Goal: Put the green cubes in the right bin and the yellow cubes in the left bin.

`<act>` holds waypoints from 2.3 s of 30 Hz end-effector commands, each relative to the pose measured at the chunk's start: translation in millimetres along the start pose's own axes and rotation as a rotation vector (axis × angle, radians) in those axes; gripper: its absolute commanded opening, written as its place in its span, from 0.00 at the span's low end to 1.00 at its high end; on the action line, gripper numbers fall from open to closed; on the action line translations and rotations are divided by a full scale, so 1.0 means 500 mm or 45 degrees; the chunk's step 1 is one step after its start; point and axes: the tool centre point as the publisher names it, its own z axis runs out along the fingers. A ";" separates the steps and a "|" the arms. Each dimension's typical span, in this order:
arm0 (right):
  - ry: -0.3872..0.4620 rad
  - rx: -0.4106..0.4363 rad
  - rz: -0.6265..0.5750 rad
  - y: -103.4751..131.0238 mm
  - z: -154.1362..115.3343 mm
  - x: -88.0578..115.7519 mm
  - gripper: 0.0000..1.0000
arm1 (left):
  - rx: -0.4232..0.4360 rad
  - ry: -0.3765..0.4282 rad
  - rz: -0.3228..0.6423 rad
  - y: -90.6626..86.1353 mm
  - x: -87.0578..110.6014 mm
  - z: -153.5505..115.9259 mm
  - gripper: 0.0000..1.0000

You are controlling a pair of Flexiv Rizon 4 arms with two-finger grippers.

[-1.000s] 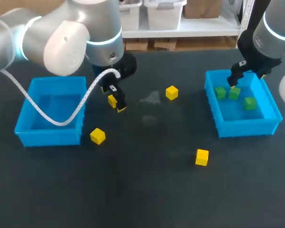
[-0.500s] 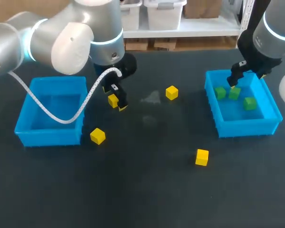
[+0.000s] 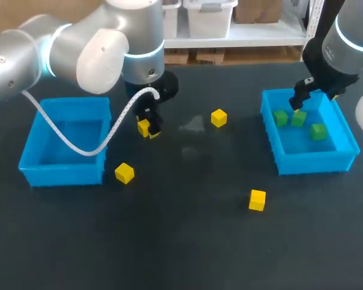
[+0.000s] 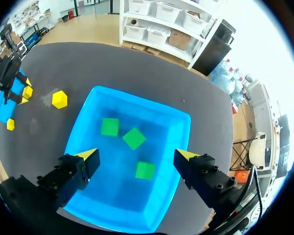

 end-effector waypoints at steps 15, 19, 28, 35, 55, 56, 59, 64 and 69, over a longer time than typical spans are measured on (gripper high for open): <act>-0.006 0.004 0.001 0.001 -0.001 0.003 1.00 | -0.051 -0.098 -0.091 0.021 0.041 -0.113 0.00; -0.006 0.004 0.001 0.001 -0.001 0.003 1.00 | -0.019 -0.175 -0.184 0.033 0.055 -0.156 0.00; -0.006 0.004 0.001 0.001 -0.001 0.003 1.00 | -0.019 -0.277 -0.424 0.079 0.143 -0.214 0.00; -0.006 0.004 0.001 0.001 -0.001 0.003 1.00 | -0.038 -0.280 -0.544 0.094 0.223 -0.216 0.00; -0.006 0.004 0.001 0.001 -0.001 0.003 1.00 | -0.039 -0.160 -0.595 0.081 0.314 -0.165 1.00; -0.006 0.004 0.001 0.001 -0.001 0.003 1.00 | -0.040 -0.159 -0.593 0.083 0.313 -0.166 1.00; -0.006 0.004 0.001 0.001 -0.001 0.003 1.00 | -0.040 -0.170 -0.566 0.088 0.299 -0.178 1.00; -0.006 0.004 0.001 0.001 -0.001 0.003 1.00 | -0.037 -0.205 -0.490 0.086 0.250 -0.209 1.00; -0.006 0.004 0.001 0.001 -0.001 0.003 1.00 | -0.019 -0.242 -0.394 0.072 0.184 -0.237 1.00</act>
